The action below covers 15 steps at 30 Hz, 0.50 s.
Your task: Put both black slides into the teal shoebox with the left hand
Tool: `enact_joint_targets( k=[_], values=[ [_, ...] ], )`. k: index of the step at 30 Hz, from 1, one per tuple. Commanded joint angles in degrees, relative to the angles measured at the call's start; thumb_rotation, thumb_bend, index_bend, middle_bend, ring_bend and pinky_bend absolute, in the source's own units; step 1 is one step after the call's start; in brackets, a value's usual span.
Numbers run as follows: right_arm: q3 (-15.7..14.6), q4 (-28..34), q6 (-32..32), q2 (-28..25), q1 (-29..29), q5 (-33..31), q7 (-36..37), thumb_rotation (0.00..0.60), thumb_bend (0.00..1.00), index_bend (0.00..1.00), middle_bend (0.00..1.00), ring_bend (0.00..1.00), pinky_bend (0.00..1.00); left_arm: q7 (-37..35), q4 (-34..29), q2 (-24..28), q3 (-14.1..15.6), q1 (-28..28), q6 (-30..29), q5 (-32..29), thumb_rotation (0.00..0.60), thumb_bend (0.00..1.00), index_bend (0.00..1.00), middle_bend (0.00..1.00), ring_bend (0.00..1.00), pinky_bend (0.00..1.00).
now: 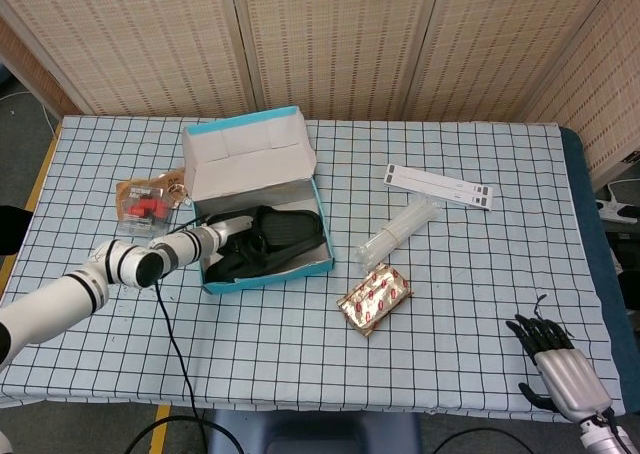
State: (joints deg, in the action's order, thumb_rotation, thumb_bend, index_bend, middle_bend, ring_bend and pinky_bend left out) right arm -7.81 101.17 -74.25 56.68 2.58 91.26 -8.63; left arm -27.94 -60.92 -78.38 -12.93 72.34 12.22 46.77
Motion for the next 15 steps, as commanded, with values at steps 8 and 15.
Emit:
enact_joint_targets(
  k=[8, 15],
  values=[
    [0.02, -0.06, -0.07, -0.12, 0.00, 0.02, 0.30, 0.600, 0.21, 0.00, 0.00, 0.00, 0.00, -2.08, 4.36, -5.00, 4.98, 2.16, -1.31, 2.64, 0.600, 1.00, 0.56, 0.69, 0.64, 0.65],
    [0.15, -0.05, -0.09, -0.20, 0.02, -0.21, 0.47, 0.600, 0.21, 0.00, 0.00, 0.00, 0.00, -2.80, 3.59, -6.06, 5.19, 1.83, -5.60, 3.41, 0.600, 0.95, 0.48, 0.62, 0.59, 0.54]
  ],
)
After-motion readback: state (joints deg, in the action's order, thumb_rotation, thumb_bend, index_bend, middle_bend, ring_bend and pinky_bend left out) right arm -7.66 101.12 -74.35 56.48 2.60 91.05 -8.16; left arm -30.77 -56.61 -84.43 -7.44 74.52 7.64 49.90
